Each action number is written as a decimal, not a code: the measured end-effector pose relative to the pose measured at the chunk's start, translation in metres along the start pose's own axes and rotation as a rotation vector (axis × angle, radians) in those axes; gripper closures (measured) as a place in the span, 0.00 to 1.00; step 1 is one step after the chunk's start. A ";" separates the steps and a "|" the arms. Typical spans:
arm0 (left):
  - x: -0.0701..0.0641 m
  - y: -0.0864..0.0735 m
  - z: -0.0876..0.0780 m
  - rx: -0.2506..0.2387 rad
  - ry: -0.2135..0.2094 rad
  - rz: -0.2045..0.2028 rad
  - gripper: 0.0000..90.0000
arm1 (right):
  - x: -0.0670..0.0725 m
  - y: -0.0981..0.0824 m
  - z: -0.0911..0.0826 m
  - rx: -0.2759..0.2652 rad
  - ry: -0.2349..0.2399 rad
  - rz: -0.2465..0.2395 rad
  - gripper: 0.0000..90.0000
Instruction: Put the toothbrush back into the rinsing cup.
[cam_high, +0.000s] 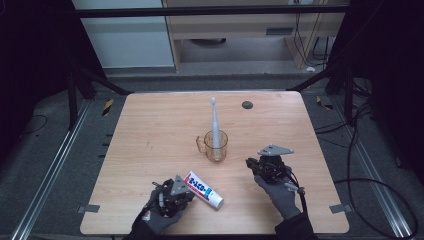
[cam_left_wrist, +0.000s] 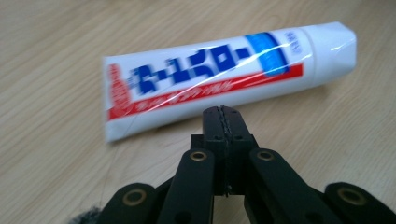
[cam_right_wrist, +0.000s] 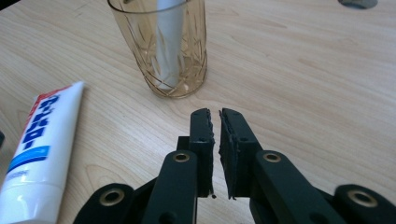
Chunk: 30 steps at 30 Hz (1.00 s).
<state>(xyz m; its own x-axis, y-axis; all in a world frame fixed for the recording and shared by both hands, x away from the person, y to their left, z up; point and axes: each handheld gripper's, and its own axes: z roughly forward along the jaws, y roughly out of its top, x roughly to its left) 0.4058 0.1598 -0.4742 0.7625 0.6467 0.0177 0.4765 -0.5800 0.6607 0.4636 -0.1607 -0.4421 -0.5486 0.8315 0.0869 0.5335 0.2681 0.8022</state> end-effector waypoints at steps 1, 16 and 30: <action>0.005 -0.002 -0.004 -0.002 0.012 -0.014 1.00 | 0.001 0.001 -0.001 0.002 0.009 0.000 0.90; 0.091 -0.030 -0.036 -0.040 0.277 -0.219 0.92 | 0.039 0.017 0.004 0.089 0.153 -0.080 0.66; 0.108 -0.037 -0.033 -0.031 0.339 -0.260 0.84 | 0.068 0.025 0.018 0.150 0.200 -0.139 0.55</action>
<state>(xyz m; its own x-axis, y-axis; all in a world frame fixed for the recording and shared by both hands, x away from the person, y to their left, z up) 0.4564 0.2675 -0.4717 0.4290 0.8989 0.0898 0.6169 -0.3641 0.6977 0.4516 -0.0887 -0.4267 -0.7316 0.6730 0.1089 0.5250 0.4542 0.7198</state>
